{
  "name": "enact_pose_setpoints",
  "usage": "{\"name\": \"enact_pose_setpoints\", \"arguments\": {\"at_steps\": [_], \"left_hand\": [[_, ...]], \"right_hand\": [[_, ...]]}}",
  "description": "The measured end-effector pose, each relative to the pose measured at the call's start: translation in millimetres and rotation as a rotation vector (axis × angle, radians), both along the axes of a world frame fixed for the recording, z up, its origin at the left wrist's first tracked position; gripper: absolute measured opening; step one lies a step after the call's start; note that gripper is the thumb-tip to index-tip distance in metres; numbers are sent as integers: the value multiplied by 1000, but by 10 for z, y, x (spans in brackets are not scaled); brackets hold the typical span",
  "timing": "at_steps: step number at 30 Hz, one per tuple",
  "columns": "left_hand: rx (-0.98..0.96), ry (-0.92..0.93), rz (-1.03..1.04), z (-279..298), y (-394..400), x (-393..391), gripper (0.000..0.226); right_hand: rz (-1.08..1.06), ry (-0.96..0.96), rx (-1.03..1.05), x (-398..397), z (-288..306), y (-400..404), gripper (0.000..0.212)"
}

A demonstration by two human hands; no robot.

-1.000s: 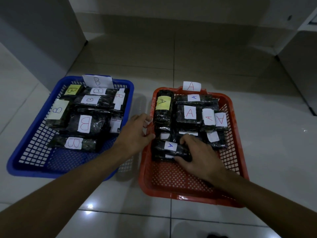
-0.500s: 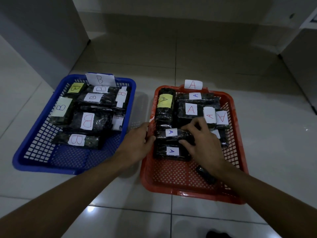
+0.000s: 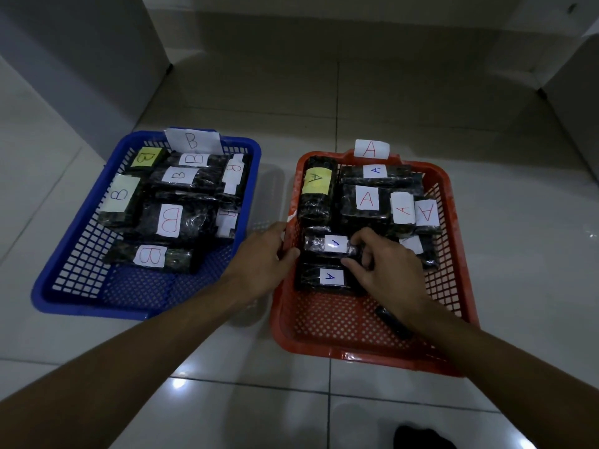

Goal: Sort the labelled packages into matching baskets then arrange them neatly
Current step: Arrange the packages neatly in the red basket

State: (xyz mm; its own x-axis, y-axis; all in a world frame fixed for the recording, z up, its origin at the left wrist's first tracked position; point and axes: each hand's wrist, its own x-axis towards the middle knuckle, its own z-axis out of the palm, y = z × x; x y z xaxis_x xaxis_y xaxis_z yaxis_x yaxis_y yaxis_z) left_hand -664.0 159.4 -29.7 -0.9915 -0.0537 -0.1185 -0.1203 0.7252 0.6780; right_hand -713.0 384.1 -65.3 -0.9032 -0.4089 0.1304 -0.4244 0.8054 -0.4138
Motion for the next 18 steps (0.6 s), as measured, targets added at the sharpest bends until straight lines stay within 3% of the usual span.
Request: {"name": "enact_pose_setpoints", "arguments": {"at_steps": [6,10,13,15,18], "left_hand": [[-40,34,18,-13,11,-6,18],[-156,138,14,-19,80,-24,49],[-111,105,14,-1,125,-31,55],[-77,66,-6,-21,133,-21,55],[-60,47,-18,-42,141,-20,55]], "right_hand": [[94,9,39,-7,27,-228,40],[152,-39,30,-29,163,-143,47],[176,-81,37,-45,347,108,34],[191,-173,185,-83,462,347,31],[283,-343,559,-63,503,619,53]]}}
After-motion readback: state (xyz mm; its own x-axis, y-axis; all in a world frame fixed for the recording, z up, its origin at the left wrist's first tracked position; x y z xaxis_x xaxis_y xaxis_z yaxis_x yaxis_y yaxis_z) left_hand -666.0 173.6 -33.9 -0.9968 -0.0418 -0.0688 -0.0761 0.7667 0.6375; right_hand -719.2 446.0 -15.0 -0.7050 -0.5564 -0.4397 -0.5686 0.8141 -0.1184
